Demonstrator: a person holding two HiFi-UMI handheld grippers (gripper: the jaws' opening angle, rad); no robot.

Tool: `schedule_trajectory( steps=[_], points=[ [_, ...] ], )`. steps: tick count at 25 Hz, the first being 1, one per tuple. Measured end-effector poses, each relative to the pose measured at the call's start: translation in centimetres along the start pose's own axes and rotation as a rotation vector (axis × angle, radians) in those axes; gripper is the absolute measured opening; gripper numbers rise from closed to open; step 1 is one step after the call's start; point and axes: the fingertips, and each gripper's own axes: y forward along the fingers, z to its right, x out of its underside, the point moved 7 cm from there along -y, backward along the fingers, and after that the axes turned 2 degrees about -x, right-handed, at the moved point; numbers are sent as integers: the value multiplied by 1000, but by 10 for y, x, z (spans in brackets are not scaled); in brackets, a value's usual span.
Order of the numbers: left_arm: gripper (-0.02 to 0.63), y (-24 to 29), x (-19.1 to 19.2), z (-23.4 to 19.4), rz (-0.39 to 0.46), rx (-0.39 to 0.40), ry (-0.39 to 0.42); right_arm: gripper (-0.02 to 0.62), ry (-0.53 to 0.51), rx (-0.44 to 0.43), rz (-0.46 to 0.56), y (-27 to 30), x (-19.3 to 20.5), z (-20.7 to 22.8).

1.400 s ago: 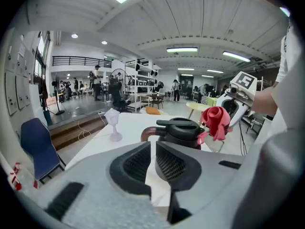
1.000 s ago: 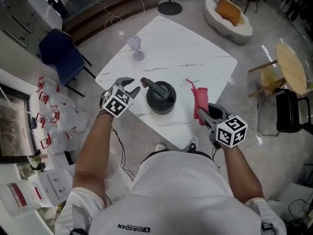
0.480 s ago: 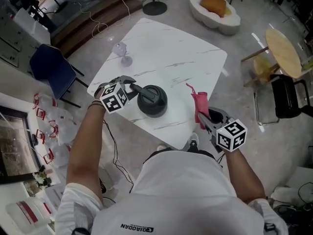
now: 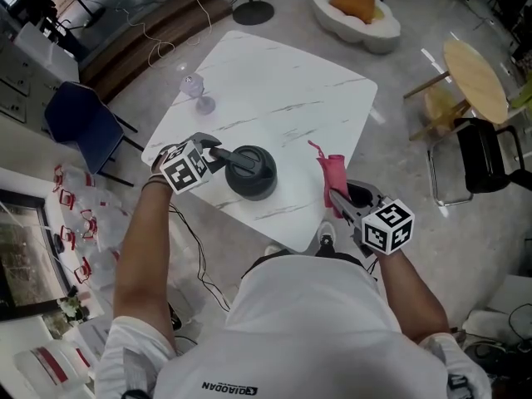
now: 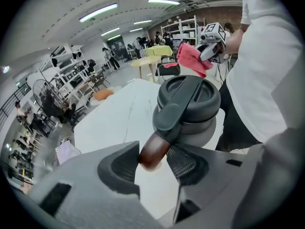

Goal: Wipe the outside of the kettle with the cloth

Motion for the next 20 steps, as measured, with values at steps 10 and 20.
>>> schedule_trajectory(
  steps=[10,20],
  points=[
    [131,-6,-32,47,106,205,-257,109,27,-42,44,6,-8,5],
    [106,4,-51,66,374,237,-739,109,-509,-10,-31,42,-55,-29]
  ],
)
